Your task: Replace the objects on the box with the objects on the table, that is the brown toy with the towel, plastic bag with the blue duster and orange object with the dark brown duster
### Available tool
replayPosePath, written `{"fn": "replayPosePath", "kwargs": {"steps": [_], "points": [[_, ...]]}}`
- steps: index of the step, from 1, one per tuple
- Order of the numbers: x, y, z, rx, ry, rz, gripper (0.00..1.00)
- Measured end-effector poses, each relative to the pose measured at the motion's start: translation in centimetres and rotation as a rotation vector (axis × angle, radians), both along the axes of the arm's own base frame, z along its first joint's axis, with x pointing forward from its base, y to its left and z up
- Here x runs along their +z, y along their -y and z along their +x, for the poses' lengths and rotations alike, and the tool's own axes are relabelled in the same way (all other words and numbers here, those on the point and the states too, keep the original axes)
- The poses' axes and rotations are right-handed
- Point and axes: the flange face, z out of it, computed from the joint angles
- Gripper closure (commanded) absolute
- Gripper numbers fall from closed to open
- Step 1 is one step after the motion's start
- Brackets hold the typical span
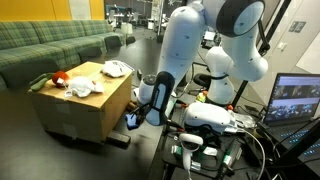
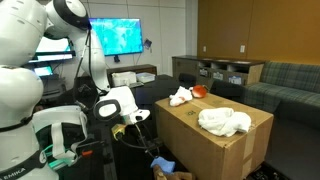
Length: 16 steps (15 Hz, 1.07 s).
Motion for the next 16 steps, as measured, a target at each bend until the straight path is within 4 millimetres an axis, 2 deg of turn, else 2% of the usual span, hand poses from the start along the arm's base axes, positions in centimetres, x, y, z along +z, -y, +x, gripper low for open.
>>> {"fn": "replayPosePath", "kwargs": {"steps": [3,9,12,16], "points": [[-0.5,-1.6,0.4,-0.103,-0.066,0.022,0.0],[-0.7,-4.3,3.5,-0.243,-0.098,0.061,0.0],[-1.5,-4.3,4.8,-0.31,-0.107,0.09,0.0],[-2.7,-3.3,5.8,-0.402,-0.129,0.126,0.0]]}}
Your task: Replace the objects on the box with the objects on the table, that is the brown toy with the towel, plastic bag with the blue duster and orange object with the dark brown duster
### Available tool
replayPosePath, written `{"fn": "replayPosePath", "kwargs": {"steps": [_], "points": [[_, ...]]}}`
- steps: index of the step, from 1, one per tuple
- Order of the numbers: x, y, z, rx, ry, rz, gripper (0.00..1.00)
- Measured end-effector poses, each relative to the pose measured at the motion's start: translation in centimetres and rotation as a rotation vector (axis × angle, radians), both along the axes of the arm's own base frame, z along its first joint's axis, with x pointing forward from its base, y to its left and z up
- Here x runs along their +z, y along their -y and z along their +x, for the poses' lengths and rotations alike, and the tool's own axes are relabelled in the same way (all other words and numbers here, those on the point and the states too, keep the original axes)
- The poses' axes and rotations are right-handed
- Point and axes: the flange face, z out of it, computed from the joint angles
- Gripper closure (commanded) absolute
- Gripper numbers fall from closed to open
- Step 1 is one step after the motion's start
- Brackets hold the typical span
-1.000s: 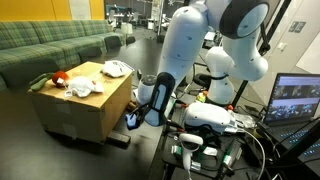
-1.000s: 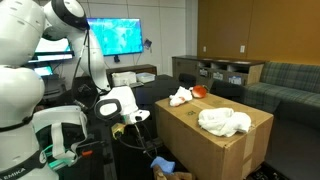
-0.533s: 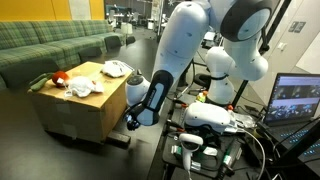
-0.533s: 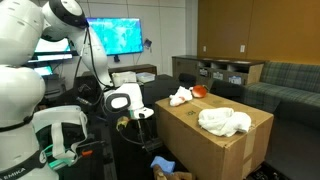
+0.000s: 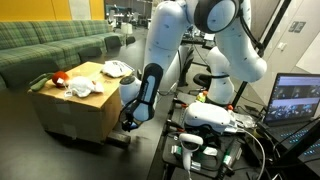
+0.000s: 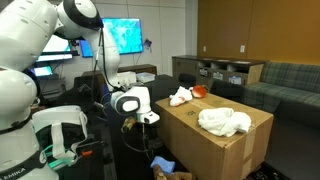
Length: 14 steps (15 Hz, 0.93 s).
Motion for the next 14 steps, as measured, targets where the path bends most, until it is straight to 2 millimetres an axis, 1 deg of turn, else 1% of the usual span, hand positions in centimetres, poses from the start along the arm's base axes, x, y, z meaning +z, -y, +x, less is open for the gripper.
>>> {"fn": "replayPosePath", "kwargs": {"steps": [8,14], "points": [[-1.4,3.0,1.5,-0.163,-0.015,0.037,0.0],[-2.7,4.2,2.5,-0.245,-0.031,0.083,0.0]]}}
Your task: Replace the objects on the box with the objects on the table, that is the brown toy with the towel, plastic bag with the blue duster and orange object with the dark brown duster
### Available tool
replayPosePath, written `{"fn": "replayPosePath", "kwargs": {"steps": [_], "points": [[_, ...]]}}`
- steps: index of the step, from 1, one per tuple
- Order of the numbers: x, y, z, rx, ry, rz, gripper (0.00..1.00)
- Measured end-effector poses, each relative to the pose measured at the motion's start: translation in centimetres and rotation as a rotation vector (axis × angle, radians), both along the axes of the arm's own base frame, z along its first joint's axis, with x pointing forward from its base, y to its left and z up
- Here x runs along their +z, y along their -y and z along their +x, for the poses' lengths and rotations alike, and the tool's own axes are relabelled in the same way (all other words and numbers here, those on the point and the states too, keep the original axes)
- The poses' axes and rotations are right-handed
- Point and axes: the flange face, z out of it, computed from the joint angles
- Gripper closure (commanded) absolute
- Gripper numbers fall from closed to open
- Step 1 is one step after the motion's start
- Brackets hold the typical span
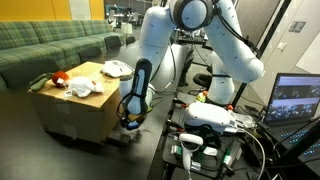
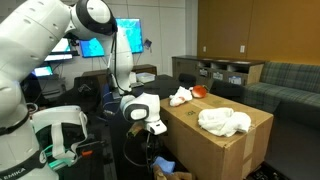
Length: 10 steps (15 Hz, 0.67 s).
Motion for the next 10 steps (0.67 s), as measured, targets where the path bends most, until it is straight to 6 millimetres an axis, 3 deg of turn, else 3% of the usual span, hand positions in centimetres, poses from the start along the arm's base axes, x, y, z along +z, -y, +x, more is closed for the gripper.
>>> {"fn": "replayPosePath", "kwargs": {"steps": [10], "points": [[-3.1,2.5,2.2,-0.045,0.046,-0.008,0.0]]}}
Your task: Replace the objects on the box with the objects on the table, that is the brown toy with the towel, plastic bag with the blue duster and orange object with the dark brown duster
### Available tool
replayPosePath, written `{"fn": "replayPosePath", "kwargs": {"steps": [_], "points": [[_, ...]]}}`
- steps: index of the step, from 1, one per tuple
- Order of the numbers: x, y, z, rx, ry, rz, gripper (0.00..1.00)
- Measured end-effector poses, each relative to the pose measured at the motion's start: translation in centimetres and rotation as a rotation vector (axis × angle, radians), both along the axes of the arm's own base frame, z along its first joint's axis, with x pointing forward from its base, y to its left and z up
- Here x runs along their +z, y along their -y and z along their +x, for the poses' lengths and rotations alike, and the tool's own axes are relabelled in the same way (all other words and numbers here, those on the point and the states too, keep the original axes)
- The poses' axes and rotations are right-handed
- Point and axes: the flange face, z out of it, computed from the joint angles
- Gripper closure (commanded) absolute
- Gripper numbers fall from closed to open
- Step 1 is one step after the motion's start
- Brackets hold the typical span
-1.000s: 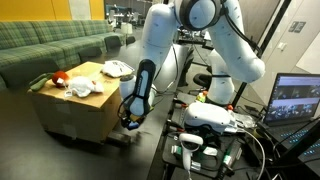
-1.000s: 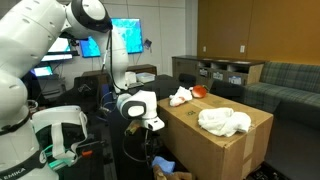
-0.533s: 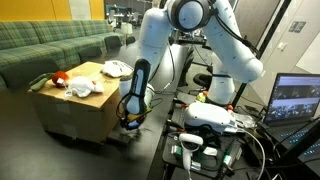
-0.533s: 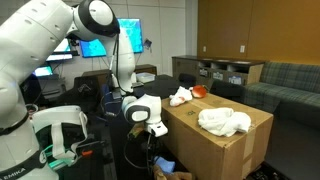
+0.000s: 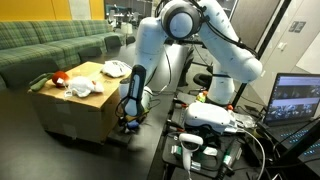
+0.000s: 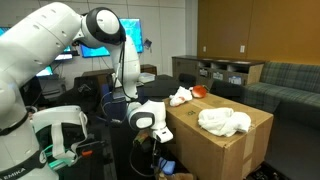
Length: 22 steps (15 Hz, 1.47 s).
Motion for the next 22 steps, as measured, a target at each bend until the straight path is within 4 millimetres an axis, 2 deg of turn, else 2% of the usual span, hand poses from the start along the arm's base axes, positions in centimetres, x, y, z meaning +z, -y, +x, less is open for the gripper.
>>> {"fn": "replayPosePath", "kwargs": {"steps": [1,2,3,5,9,14,15,17,18,19,22], "points": [[-0.1,0.0,0.1,0.0,0.003,-0.001,0.0],[-0.2,0.0,0.2,0.0,0.005,-0.002,0.04],[-0.2,0.0,0.3,0.0,0.007,-0.002,0.26],[-0.3,0.0,0.4,0.002,0.013,-0.002,0.31],[0.1,-0.6,0.8,0.02,0.032,-0.004,0.63],[0.9,-1.9,0.8,0.066,0.05,-0.014,0.96],[1.0,-2.1,0.7,0.078,0.053,-0.017,0.92],[1.3,-2.6,0.2,0.104,0.059,-0.029,0.99],[1.6,-2.8,-0.1,0.115,0.063,-0.036,0.96],[2.0,-3.0,-0.5,0.126,0.066,-0.043,0.98],[3.7,-3.1,-2.0,0.15,0.069,-0.065,0.97]]}}
